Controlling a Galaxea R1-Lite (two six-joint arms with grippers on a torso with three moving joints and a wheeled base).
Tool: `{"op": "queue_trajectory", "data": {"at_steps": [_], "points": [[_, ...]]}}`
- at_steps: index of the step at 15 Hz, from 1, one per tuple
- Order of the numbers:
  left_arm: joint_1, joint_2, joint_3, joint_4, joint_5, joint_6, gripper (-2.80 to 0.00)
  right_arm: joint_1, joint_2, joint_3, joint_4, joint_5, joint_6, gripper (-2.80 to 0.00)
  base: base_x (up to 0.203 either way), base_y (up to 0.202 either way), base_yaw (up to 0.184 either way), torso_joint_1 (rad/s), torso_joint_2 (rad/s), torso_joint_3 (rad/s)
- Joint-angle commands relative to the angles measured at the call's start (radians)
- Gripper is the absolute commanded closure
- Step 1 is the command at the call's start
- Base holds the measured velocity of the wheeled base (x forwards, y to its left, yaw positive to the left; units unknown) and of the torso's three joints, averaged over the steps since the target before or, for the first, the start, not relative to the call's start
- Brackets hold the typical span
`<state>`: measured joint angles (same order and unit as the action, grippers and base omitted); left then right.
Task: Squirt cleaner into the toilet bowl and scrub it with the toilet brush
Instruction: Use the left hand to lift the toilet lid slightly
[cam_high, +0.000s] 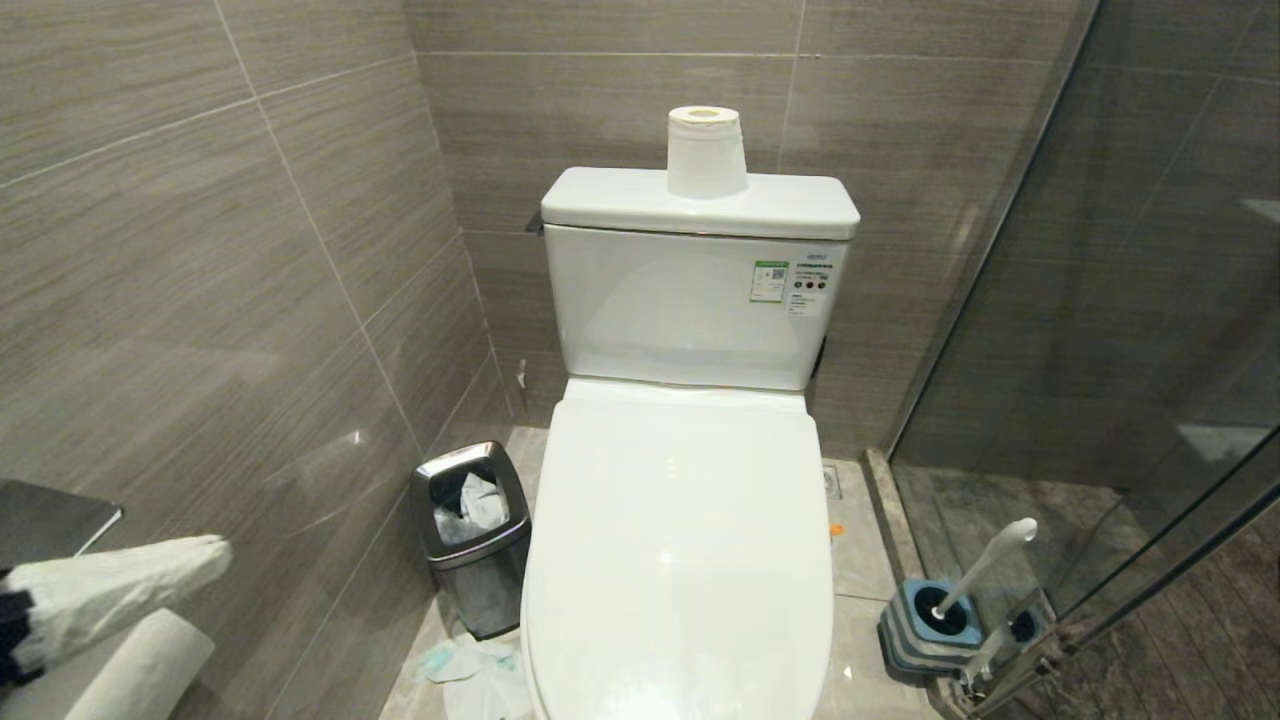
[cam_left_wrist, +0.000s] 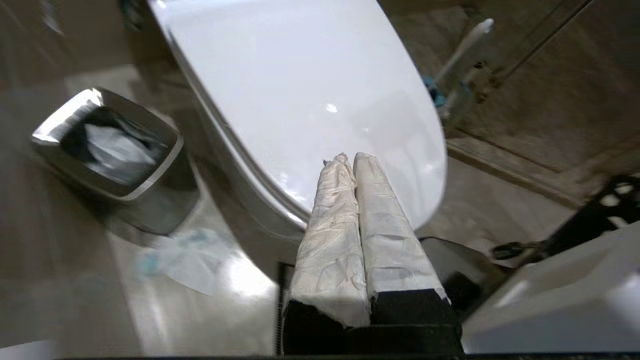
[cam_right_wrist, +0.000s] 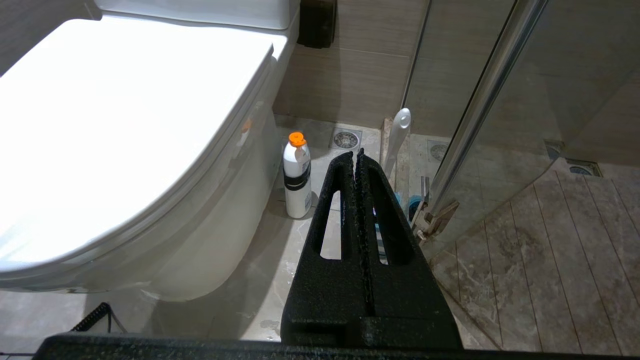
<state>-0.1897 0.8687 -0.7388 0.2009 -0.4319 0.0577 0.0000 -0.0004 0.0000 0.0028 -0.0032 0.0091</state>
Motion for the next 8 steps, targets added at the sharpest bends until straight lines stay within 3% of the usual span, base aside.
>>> {"op": "queue_trajectory", "data": {"at_steps": [1,4,7,8], "points": [[-0.067,0.155,-0.082,0.052,-0.001,-0.138,0.0,0.0,-0.001,0.002,0.0,0.0,0.0,0.0,0.0,0.0,0.0,0.0,0.0,0.0],[-0.117,0.216,-0.096,0.17,-0.007,-0.228,0.0,0.0,0.0,0.002,0.0,0.0,0.0,0.0,0.0,0.0,0.0,0.0,0.0,0.0],[-0.174,0.264,-0.047,0.14,-0.004,-0.376,0.0,0.0,0.0,0.002,0.0,0.0,0.0,0.0,0.0,0.0,0.0,0.0,0.0,0.0],[-0.176,0.285,-0.018,0.088,-0.004,-0.393,0.0,0.0,0.0,0.002,0.0,0.0,0.0,0.0,0.0,0.0,0.0,0.0,0.0,0.0]]}}
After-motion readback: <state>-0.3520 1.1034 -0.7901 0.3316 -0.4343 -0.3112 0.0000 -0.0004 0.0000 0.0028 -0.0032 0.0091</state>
